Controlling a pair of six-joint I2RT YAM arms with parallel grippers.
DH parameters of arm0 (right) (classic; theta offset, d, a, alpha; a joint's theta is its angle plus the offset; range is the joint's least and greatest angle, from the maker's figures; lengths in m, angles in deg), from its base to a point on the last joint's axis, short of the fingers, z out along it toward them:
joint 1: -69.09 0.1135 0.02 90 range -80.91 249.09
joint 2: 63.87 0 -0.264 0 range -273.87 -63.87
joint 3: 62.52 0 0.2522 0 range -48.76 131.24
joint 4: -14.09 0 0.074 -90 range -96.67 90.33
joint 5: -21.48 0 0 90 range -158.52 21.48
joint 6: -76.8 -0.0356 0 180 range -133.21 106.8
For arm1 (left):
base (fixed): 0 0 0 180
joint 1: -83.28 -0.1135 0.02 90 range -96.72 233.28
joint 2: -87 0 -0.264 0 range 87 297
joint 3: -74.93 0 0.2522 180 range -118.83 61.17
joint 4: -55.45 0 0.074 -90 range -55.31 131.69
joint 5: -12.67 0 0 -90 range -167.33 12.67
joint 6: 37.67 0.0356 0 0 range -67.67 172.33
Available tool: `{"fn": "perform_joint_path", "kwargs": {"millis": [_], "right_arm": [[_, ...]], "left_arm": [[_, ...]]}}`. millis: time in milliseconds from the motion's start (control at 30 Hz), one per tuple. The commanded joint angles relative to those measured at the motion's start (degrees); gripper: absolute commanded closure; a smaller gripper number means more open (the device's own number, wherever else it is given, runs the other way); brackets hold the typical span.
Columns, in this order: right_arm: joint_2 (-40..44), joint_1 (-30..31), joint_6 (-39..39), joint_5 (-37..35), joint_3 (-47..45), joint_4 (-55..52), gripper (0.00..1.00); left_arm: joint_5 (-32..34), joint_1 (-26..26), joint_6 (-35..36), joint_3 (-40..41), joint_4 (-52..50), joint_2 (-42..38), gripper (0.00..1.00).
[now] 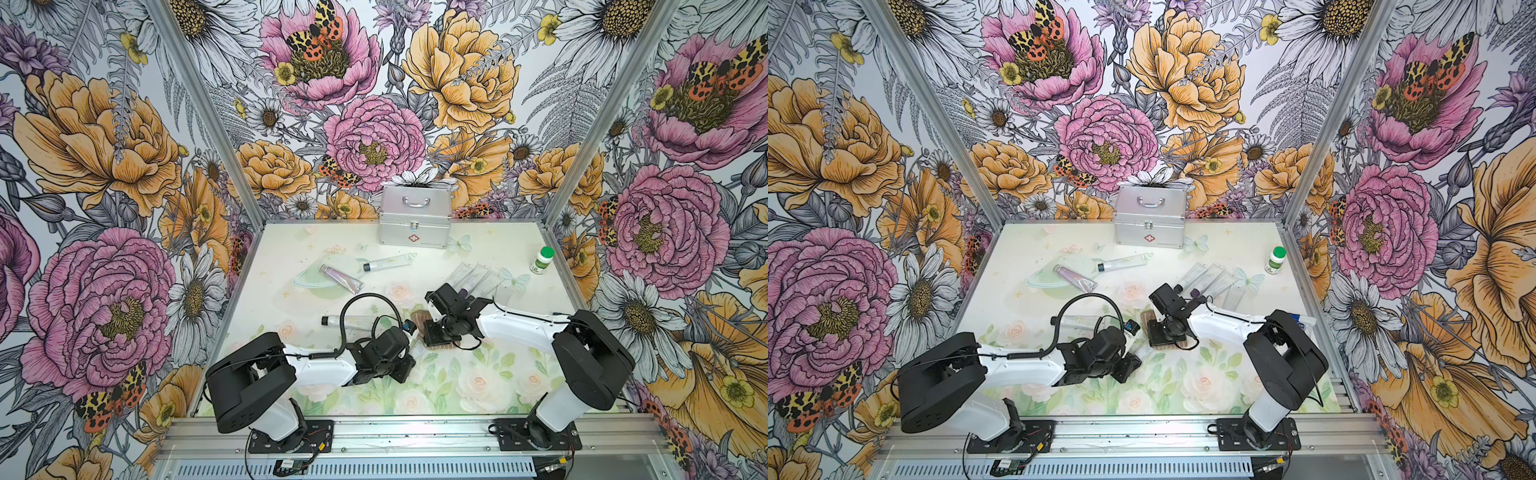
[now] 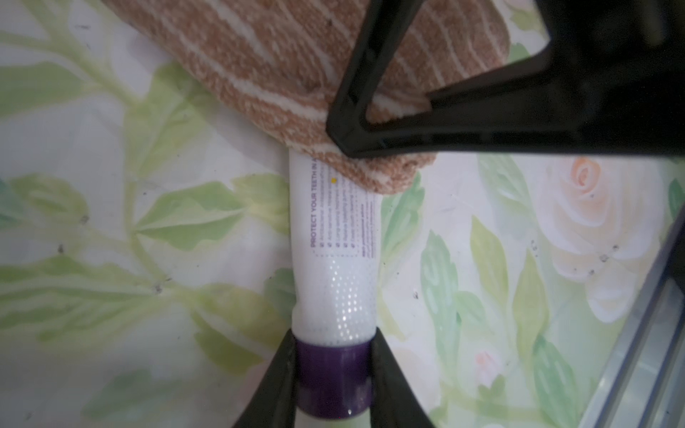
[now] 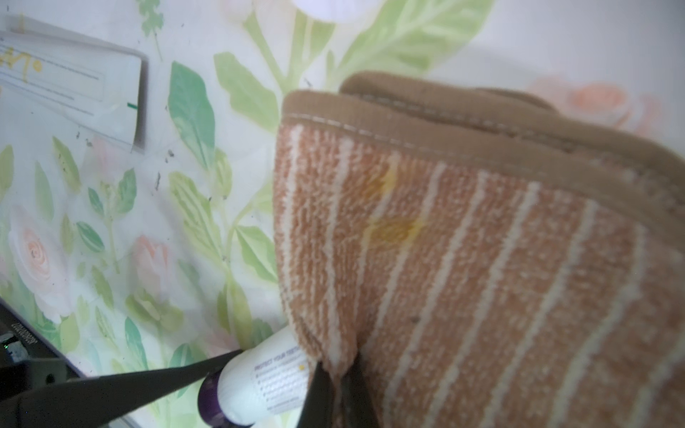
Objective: Wipe the surface of the toothpaste tube
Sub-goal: Wipe the dirt from the toothpaste tube.
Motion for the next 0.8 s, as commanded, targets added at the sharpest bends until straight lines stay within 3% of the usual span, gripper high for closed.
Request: {"fn": "perform_joint_path", "kwargs": {"millis": [0, 367, 767], "right_arm": [[-2.0, 0.8, -1.0, 3.0, -2.9, -4.6, 1.00], [-6.2, -9.8, 5.5, -5.7, 1.4, -8.9, 1.00], [-4.7, -5.0, 3.2, 5.4, 4.9, -8.9, 1.00]], "left_arm": [[3.5, -1.1, -1.0, 1.2, -0.7, -0.7, 0.74], [5.5, 2.4, -1.4, 0.7, 0.2, 2.2, 0.74], [5.5, 2.5, -0.8, 0.6, 0.4, 2.3, 0.74]]}}
